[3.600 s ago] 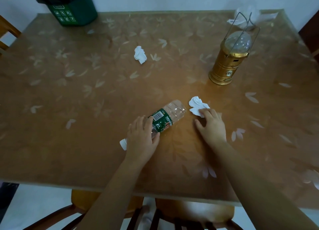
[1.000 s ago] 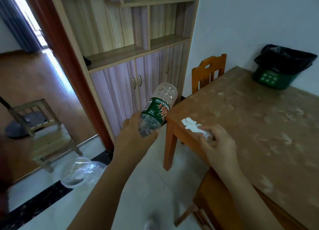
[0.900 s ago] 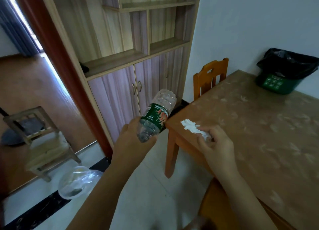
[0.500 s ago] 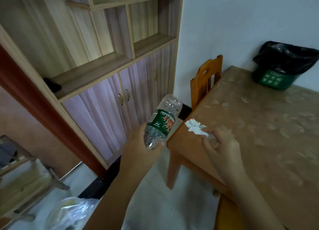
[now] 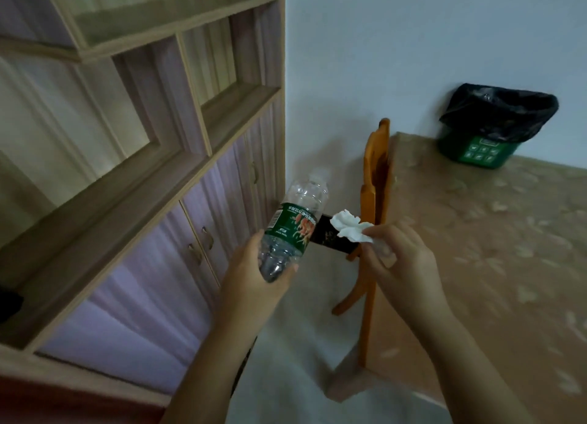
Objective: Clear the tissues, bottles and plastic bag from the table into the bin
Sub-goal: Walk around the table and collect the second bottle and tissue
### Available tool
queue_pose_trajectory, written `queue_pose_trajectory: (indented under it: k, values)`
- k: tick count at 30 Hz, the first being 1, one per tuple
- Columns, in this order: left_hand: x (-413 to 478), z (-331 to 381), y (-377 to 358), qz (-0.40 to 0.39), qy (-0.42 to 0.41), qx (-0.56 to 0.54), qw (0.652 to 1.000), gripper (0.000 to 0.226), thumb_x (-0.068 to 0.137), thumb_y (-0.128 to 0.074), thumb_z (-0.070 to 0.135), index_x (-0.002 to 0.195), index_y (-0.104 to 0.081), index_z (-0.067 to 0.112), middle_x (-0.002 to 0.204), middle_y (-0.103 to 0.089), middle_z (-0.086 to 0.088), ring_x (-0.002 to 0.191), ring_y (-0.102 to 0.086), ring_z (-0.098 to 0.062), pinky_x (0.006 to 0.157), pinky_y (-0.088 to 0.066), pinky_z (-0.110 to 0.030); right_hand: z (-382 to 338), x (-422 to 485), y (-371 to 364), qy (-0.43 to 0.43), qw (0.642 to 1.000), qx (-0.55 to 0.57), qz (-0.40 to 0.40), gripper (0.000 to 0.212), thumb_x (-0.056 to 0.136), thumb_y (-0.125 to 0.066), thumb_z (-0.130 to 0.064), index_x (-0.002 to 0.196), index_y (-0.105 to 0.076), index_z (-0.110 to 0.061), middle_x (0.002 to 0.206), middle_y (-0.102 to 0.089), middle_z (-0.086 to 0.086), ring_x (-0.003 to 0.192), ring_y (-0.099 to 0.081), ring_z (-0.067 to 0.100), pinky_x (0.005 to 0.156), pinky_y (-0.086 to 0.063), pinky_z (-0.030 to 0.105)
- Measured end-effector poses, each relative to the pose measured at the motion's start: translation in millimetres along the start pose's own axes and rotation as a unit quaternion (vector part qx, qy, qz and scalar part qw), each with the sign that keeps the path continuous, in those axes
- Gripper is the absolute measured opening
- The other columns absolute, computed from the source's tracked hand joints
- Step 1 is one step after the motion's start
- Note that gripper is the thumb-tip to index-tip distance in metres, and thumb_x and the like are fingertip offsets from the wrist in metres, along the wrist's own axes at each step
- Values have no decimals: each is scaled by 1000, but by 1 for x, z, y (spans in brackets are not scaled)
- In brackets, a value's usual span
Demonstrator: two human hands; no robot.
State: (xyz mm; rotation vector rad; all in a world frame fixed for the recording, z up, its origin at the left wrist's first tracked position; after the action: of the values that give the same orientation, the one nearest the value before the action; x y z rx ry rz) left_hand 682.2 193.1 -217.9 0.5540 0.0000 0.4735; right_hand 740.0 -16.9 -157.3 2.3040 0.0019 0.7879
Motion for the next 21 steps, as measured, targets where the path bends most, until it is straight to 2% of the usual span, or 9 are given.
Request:
queue_pose_trajectory:
  k: [2, 4, 6, 10, 13, 15, 17, 19, 21]
  values:
    - [27, -8, -2, -16, 2, -12, 1000, 63, 68, -74, 40, 123, -47, 28, 109, -62, 3, 91, -60, -9, 74, -47, -24, 1, 13, -16, -4, 1000, -8, -6, 13, 75, -60, -11, 86, -64, -8, 79, -52, -5, 76, -47, 8, 70, -33, 2]
    - [51, -13, -9, -35, -4, -24, 999, 58, 69, -75, 36, 120, -49, 27, 103, -62, 6, 85, -58, 3, 68, -46, -13, 8, 25, -24, -11, 1000, -24, -1, 12, 76, -62, -9, 87, -64, -6, 78, -53, -4, 75, -50, 12, 67, -35, 7]
    - [75, -15, -20, -59, -13, -29, 998, 59, 70, -76, 31, 122, -49, 24, 103, -62, 7, 84, -57, 4, 63, -41, -6, 22, 41, -27, -38, 998, -45, 15, 11, 76, -66, -5, 87, -64, -4, 81, -59, 3, 77, -53, 16, 63, -36, 11]
    - [134, -14, -47, -95, -34, -24, 995, 64, 71, -74, 31, 127, -46, 24, 110, -63, 3, 90, -59, -10, 73, -45, -23, 55, 75, -40, -81, 994, -54, 39, 13, 75, -67, -4, 87, -65, -6, 82, -61, 6, 79, -55, 20, 69, -35, 4]
    - [181, 0, -67, -116, -69, -20, 991, 55, 72, -75, 25, 120, -49, 25, 101, -59, 9, 80, -54, 7, 64, -38, -2, 85, 109, -52, -110, 991, -50, 56, 14, 74, -67, -1, 88, -65, -6, 82, -60, 3, 80, -55, 21, 70, -34, 4]
    - [216, 13, -80, -126, -88, -14, 988, 50, 70, -76, 18, 111, -51, 28, 95, -55, 12, 78, -53, 11, 60, -36, 2, 103, 134, -57, -127, 988, -50, 72, 18, 74, -67, 3, 88, -65, -7, 81, -58, 0, 79, -55, 21, 69, -35, 6]
    - [255, 25, -97, -137, -101, -9, 985, 47, 69, -77, 18, 106, -51, 28, 97, -59, 6, 83, -57, -1, 65, -42, -5, 117, 161, -56, -135, 985, -57, 88, 18, 74, -68, 2, 87, -65, -8, 80, -56, -2, 78, -55, 21, 65, -36, 11]
    - [288, 37, -118, -162, -115, -9, 980, 51, 69, -76, 24, 113, -50, 25, 105, -59, 1, 90, -59, -12, 73, -50, -22, 131, 183, -53, -135, 984, -70, 98, 17, 74, -68, 1, 88, -65, -8, 79, -56, -1, 76, -54, 21, 64, -38, 18]
    - [317, 49, -137, -177, -132, -12, 975, 60, 69, -74, 30, 122, -46, 29, 110, -58, -1, 93, -59, -14, 77, -52, -32, 147, 203, -52, -138, 981, -87, 103, 16, 74, -68, 0, 89, -64, -8, 80, -57, 2, 76, -55, 22, 63, -41, 23]
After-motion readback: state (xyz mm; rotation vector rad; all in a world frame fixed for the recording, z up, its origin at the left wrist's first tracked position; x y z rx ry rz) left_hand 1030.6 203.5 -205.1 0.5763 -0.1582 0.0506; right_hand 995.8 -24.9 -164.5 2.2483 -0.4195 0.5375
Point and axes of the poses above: each hand's wrist, its own x-axis towards the middle knuckle, its own y-axis out of the back of the hand, z = x × y, the point moved 8 cm from there along x, towards the middle knuckle
